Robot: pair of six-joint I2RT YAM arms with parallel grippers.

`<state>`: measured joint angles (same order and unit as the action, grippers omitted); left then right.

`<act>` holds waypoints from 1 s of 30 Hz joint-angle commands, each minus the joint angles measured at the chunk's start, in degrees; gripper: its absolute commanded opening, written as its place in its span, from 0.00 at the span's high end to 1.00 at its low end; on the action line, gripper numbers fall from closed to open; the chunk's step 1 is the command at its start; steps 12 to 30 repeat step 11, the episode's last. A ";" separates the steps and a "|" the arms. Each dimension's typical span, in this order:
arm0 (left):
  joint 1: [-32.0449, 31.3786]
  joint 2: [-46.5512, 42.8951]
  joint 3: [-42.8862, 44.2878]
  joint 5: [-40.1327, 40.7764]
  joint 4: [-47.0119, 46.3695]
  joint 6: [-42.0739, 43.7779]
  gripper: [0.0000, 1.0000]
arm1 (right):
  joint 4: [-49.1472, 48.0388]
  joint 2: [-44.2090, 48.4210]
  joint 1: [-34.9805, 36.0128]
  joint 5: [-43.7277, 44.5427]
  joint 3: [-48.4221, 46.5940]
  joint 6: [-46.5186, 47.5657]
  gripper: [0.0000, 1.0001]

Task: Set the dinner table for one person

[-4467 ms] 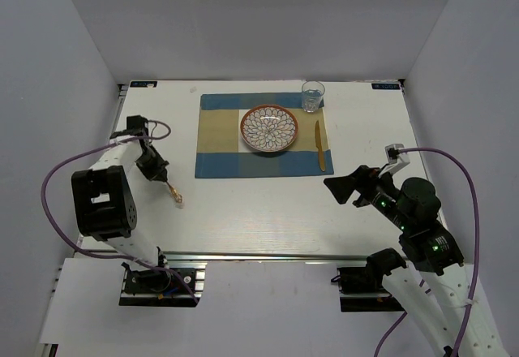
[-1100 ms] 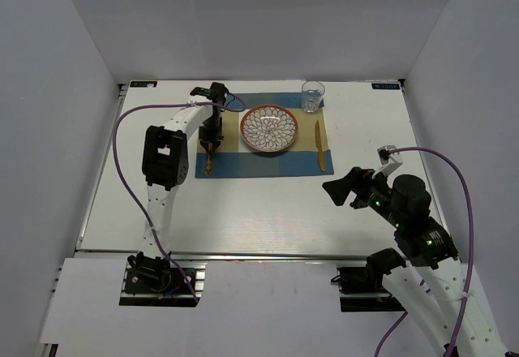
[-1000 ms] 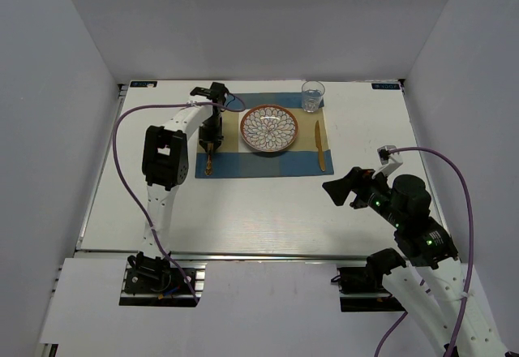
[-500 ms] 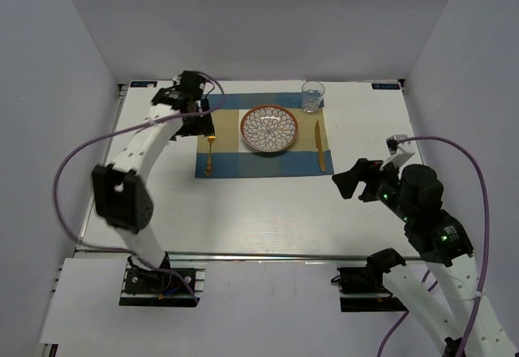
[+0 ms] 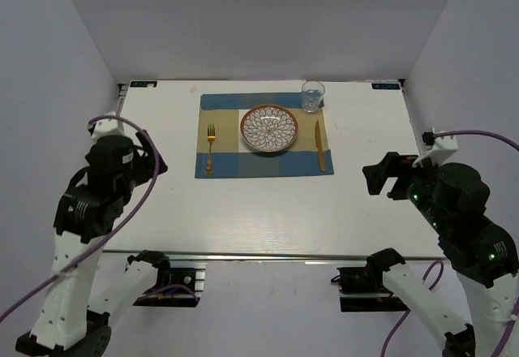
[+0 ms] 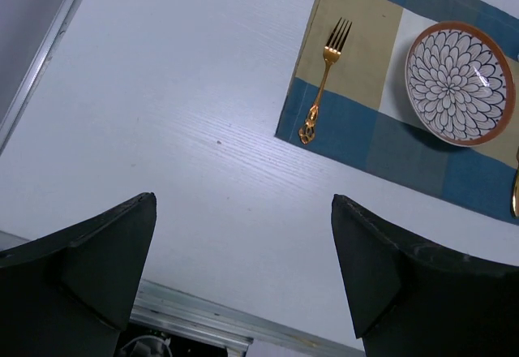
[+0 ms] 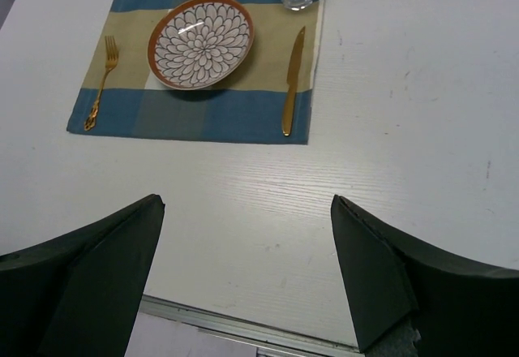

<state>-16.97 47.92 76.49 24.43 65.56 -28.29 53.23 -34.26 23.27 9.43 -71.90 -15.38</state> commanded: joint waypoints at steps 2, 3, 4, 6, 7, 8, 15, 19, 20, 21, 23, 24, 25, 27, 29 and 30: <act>0.27 -4.76 1.29 -0.52 7.47 -1.76 0.02 | 3.28 2.44 0.55 5.24 -1.41 1.40 0.11; 0.27 -5.29 1.82 -0.69 9.13 -1.59 0.02 | 3.28 3.05 0.99 5.42 -0.79 1.40 0.11; 0.27 -5.47 2.17 -0.78 9.84 -1.41 0.02 | 3.37 3.15 1.08 5.60 -0.61 1.40 0.11; 0.27 -6.26 2.35 -0.69 10.64 -1.50 0.02 | 3.46 2.97 1.43 6.56 -0.26 1.23 0.11; -0.42 -7.22 2.26 -0.87 10.55 -1.59 0.02 | 3.37 2.71 1.52 7.26 -0.26 0.96 0.11; -0.43 -7.58 2.35 -1.13 10.81 -1.68 0.02 | 3.02 2.71 1.43 7.70 -0.17 0.61 0.11; -0.43 -7.93 2.44 -1.13 10.47 -1.85 0.02 | 2.23 2.45 1.52 8.58 0.27 0.61 0.11; -0.43 -7.93 2.44 -1.13 10.47 -1.85 0.02 | 2.23 2.45 1.52 8.58 0.27 0.61 0.11; -0.43 -7.93 2.44 -1.13 10.47 -1.85 0.02 | 2.23 2.45 1.52 8.58 0.27 0.61 0.11; -0.43 -7.93 2.44 -1.13 10.47 -1.85 0.02 | 2.23 2.45 1.52 8.58 0.27 0.61 0.11; -0.43 -7.93 2.44 -1.13 10.47 -1.85 0.02 | 2.23 2.45 1.52 8.58 0.27 0.61 0.11; -0.43 -7.93 2.44 -1.13 10.47 -1.85 0.02 | 2.23 2.45 1.52 8.58 0.27 0.61 0.11; -0.43 -7.93 2.44 -1.13 10.47 -1.85 0.02 | 2.23 2.45 1.52 8.58 0.27 0.61 0.11; -0.43 -7.93 2.44 -1.13 10.47 -1.85 0.02 | 2.23 2.45 1.52 8.58 0.27 0.61 0.11; -0.43 -7.93 2.44 -1.13 10.47 -1.85 0.02 | 2.23 2.45 1.52 8.58 0.27 0.61 0.11; -0.43 -7.93 2.44 -1.13 10.47 -1.85 0.02 | 2.23 2.45 1.52 8.58 0.27 0.61 0.11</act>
